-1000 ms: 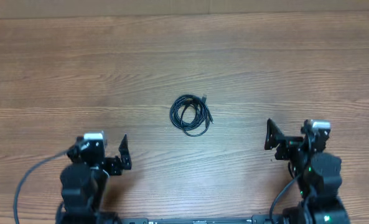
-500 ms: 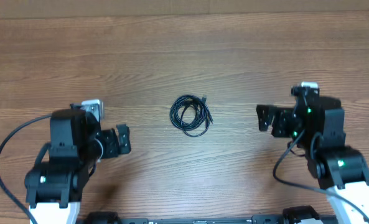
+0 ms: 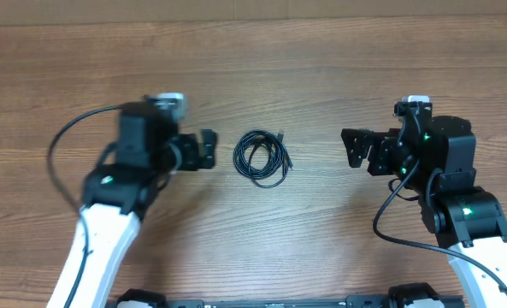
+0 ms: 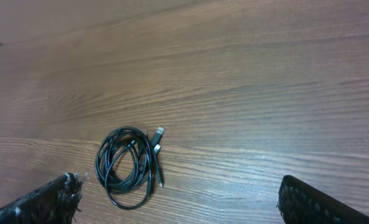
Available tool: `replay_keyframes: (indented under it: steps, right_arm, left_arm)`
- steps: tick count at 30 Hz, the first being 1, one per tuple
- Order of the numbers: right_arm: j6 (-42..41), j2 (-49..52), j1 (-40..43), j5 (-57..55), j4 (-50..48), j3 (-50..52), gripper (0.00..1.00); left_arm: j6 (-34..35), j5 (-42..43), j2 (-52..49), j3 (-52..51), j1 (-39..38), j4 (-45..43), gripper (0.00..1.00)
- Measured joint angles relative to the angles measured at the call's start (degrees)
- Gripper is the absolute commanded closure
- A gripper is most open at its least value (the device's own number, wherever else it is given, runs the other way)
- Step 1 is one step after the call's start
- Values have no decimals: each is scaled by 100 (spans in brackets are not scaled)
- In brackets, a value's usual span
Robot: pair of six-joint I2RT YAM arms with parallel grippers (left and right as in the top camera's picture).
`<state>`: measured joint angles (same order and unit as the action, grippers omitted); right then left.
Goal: Untangle cables
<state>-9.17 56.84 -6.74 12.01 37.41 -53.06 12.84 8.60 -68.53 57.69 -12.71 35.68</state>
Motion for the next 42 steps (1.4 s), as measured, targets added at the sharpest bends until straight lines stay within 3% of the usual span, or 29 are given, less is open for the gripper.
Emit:
replay_keyframes:
  steps: [4,7,13,23,27,30,32,34,35,42]
  right_arm:
    - [0,44,0,-31,92,0,0]
    - [0,125,0,-44,125,0,0]
    - [4,157,0,-44,184,0,0]
    - [2,157,0,-44,232,0,0]
    - [0,157,0,-46,232,0,0]
    - [0,157,0,-44,232,0,0]
    - [7,157,0,-44,232,0,0]
    - [-2,157,0,-46,232,0,0]
    - [2,157,0,-46,232,0,0]
    - [2,157,0,-28,232,0,0]
  left_arm:
    - [-151,-549,-584,0,-723,-278,3]
    - [-251,-815,-1126,0,-1113,-590,12]
    - [-245,-992,-2028,0,-1259,-984,15]
    - [-114,-1058,-3040,0,-1261,-1735,39]
    - [-96,-1058,-3268,0,-1261,-1849,38]
    - [-31,-1058,-3434,0,-1261,-1860,48]
    - [59,-1034,-3528,0,-1259,-1862,66]
    - [96,-966,-3585,0,-1261,-1928,90]
    - [96,-907,-3589,0,-1261,-1985,96]
    - [79,-402,-3580,227,-1261,-1875,96]
